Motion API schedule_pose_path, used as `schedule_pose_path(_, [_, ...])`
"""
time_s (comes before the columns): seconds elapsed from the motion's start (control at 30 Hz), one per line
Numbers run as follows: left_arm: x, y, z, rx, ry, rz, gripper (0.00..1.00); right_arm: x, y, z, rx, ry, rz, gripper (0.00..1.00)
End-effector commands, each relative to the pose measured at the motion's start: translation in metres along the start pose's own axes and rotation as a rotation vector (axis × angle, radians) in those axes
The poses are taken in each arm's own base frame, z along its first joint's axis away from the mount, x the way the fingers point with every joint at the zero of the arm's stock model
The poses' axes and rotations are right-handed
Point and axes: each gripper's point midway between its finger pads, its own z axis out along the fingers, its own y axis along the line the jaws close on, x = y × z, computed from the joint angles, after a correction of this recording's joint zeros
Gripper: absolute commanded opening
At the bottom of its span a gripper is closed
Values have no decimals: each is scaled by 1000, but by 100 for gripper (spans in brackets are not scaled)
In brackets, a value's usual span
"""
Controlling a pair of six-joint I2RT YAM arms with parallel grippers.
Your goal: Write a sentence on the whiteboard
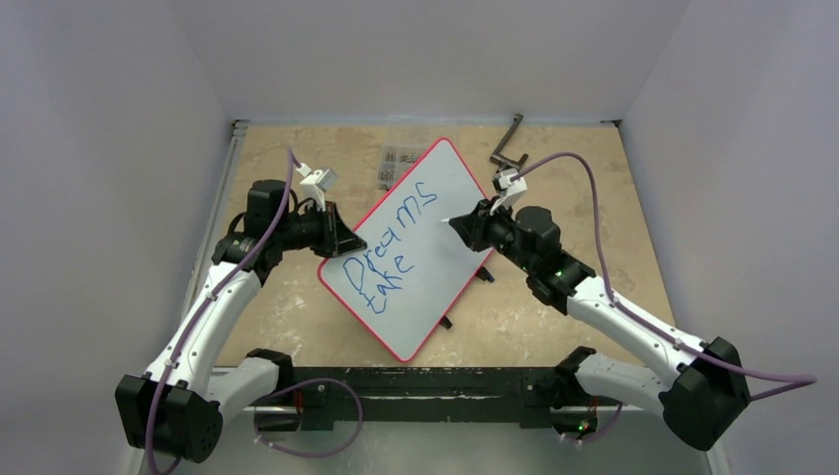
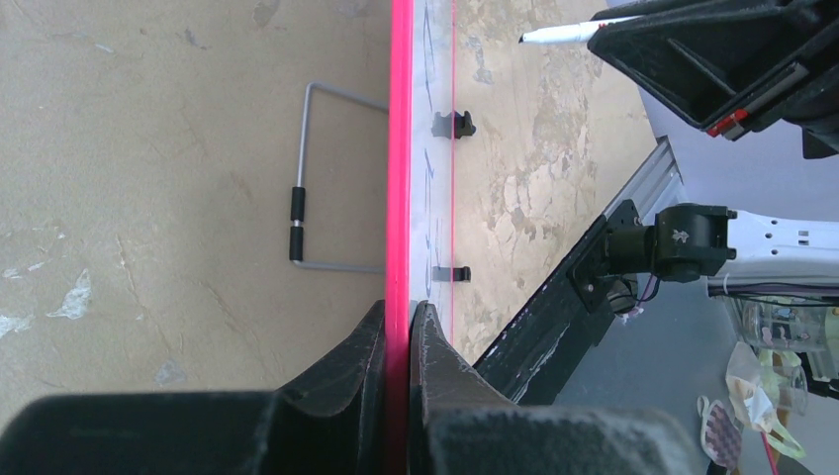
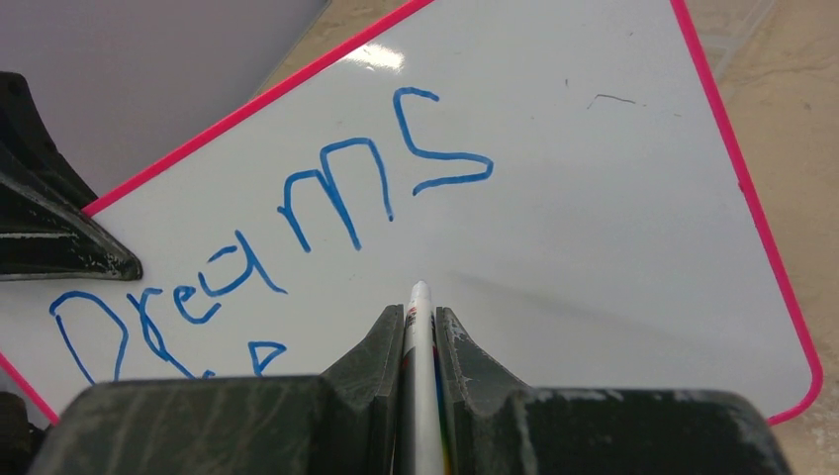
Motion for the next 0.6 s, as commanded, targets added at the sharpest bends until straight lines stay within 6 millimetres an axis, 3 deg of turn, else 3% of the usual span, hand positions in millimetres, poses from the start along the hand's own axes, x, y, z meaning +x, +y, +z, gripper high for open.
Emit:
schedule_pose_path(0.0, [2,21,1,-93,-1,104,0,-16,10,0,-94,-62,29,0])
schedule_pose_path(0.37, [2,23,2,-99,3,102,0,-23,15,18,-151,-69,33,0])
schedule_pose_path(0.57, [2,23,2,-100,4,101,0,-16,16,30,-169,-43,26,0])
